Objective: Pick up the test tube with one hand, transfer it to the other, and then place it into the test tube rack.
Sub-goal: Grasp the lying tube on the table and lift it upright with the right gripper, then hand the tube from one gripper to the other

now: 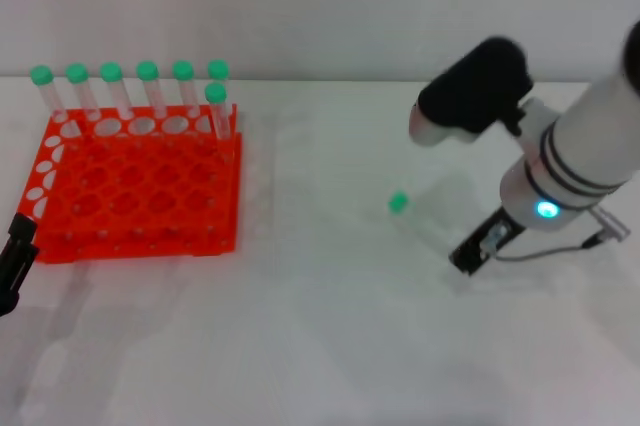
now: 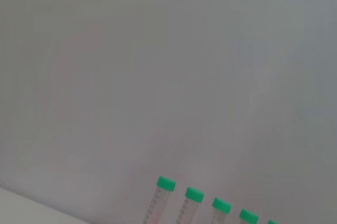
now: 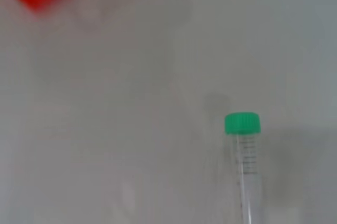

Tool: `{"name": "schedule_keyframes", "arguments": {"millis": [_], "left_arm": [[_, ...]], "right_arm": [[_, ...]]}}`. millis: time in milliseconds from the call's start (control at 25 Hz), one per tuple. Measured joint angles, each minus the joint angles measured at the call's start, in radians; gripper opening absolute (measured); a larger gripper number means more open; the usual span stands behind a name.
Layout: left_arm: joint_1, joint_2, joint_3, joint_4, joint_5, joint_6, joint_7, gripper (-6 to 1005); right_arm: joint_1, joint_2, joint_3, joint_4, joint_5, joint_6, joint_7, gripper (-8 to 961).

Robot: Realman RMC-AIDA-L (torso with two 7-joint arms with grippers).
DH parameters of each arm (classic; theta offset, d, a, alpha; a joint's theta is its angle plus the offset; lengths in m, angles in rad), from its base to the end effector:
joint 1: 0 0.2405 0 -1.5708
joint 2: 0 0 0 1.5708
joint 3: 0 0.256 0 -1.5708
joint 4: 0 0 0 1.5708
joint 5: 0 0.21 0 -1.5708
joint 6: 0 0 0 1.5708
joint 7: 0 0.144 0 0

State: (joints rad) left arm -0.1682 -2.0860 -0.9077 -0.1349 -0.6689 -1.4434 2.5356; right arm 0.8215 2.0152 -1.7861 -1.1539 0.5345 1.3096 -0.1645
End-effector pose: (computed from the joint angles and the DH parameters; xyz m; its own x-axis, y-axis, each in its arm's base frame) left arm -0.3645 0.2305 -0.0049 0.3556 -0.0435 0.9336 0.9226 -0.1433 -0.3580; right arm 0.1390 0.3818 -0.0564 0.7074 -0.6617 0.2485 -0.4487 -0.6921 -0.5655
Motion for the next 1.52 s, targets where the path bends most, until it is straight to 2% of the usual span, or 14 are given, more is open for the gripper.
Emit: {"name": "schedule_keyframes", "arguments": {"millis": [160,320,440,600,760,880,1000,1040,1120,1280,1520], "left_arm": [[0.002,0.0,0.003,-0.003,0.002,-0.007,-0.007,860],[0.002,0.002,0.003,-0.01,0.003,-0.018,-0.067,859],[-0.002,0.007,0.007,-0.009,0.037,-0.071,-0.107,859],[-0.011,0.009,0.007,-0.002,0.081,-0.143,-0.108,859],[-0.042,0.022,0.007,0.002,0.142,-0.176,-0.128,859],[-0.083,0.038,0.006,0.014,0.185,-0.183,-0.192,859],[-0.141,0.064,0.007,0.022,0.257,-0.188,-0.26,859],[-0.179,0.08,0.007,0.024,0.312,-0.19,-0.285,859],[-0.23,0.096,0.007,0.025,0.383,-0.19,-0.3,859],[-0.362,0.12,0.008,0.036,0.541,-0.163,-0.323,858],[-0.544,0.125,0.007,0.042,0.685,-0.016,-0.394,828]], "right_arm": [[-0.143,0.004,0.135,-0.217,0.015,-0.027,-0.117,195],[-0.349,-0.001,0.247,-0.405,0.199,-0.162,-0.315,195],[-0.473,-0.003,0.325,-0.413,0.463,-0.252,-0.554,195],[-0.568,-0.006,0.38,-0.231,0.87,-0.305,-0.994,195],[-0.586,-0.007,0.409,0.063,1.219,-0.26,-1.426,195],[-0.563,-0.006,0.458,0.279,1.366,-0.137,-1.659,195],[-0.534,-0.004,0.502,0.498,1.49,-0.011,-1.879,195],[-0.526,-0.005,0.508,0.562,1.527,0.018,-1.932,195],[-0.515,-0.004,0.513,0.678,1.588,0.062,-2.039,195],[-0.508,0.0,0.512,0.793,1.635,0.078,-2.154,195],[-0.485,0.011,0.507,0.904,1.679,0.1,-2.261,195]]}}
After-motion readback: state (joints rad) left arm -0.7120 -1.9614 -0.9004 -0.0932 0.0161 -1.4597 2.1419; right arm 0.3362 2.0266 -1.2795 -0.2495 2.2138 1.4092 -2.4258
